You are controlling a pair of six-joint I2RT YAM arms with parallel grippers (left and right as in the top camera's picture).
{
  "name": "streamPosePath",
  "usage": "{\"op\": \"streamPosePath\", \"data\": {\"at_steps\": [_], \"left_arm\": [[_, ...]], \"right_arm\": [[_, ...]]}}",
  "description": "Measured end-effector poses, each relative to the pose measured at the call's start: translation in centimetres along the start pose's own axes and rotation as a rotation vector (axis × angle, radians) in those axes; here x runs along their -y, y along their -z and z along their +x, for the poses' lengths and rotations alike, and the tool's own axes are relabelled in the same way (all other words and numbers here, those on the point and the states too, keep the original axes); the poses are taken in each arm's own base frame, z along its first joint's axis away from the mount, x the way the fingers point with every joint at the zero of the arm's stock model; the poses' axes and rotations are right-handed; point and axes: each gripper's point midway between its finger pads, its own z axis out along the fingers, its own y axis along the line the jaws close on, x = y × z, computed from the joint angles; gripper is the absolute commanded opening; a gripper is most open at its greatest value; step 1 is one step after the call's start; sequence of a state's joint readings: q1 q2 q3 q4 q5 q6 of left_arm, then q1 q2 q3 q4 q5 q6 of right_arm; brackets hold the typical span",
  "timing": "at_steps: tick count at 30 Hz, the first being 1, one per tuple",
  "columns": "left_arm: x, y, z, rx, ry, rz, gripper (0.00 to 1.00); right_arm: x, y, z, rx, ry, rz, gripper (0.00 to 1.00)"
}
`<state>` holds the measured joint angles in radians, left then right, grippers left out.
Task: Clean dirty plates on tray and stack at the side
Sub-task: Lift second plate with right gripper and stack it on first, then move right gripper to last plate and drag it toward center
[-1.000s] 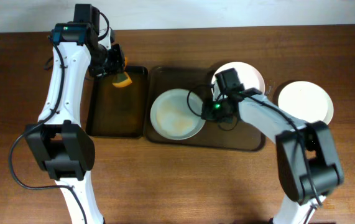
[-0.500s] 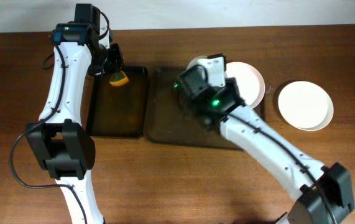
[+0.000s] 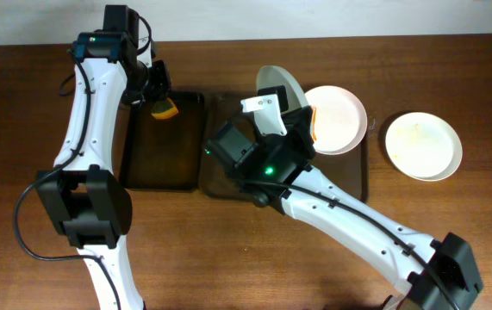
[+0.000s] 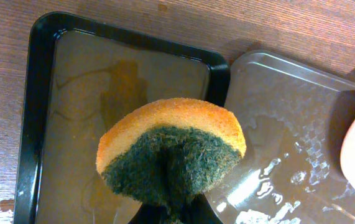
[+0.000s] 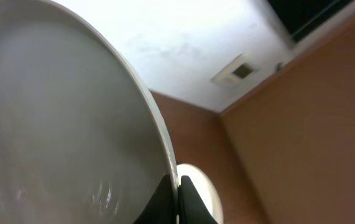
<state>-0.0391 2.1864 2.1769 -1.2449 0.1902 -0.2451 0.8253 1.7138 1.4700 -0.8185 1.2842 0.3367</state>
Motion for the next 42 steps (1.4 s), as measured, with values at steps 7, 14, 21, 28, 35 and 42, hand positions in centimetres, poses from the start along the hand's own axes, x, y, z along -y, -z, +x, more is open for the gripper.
{"op": "streamPosePath", "data": {"at_steps": [7,14,21,28,35,42], "left_arm": [[0.1,0.0,0.0,0.000,-0.002,0.000,0.00],[0.2,0.0,0.1,-0.001,-0.004,0.000,0.00],[0.2,0.0,0.1,-0.001,-0.004,0.000,0.00],[0.0,-0.6,0.5,-0.018,-0.001,-0.004,0.00],[0.0,-0.6,0.5,-0.018,-0.001,-0.004,0.00],[0.0,-0.6,0.5,-0.018,-0.001,-0.004,0.00]], "right_arm": [[-3.9,-8.0,7.1,-0.495,-0.237,-0.572,0.04],[8.7,-18.2,16.8,-0.834,-0.736,-0.547,0.04],[19.7,-23.5,29.5,-0.990,-1.038,-0.253,0.04],[15.5,-26.0,32.7,-1.062,-0.969,-0.301,0.25],[12.5,-24.5,30.7,-1.121,-0.864,-0.383,0.42],[5.5,-21.7,17.8,-0.950,-0.706,-0.728,0.51]]}}
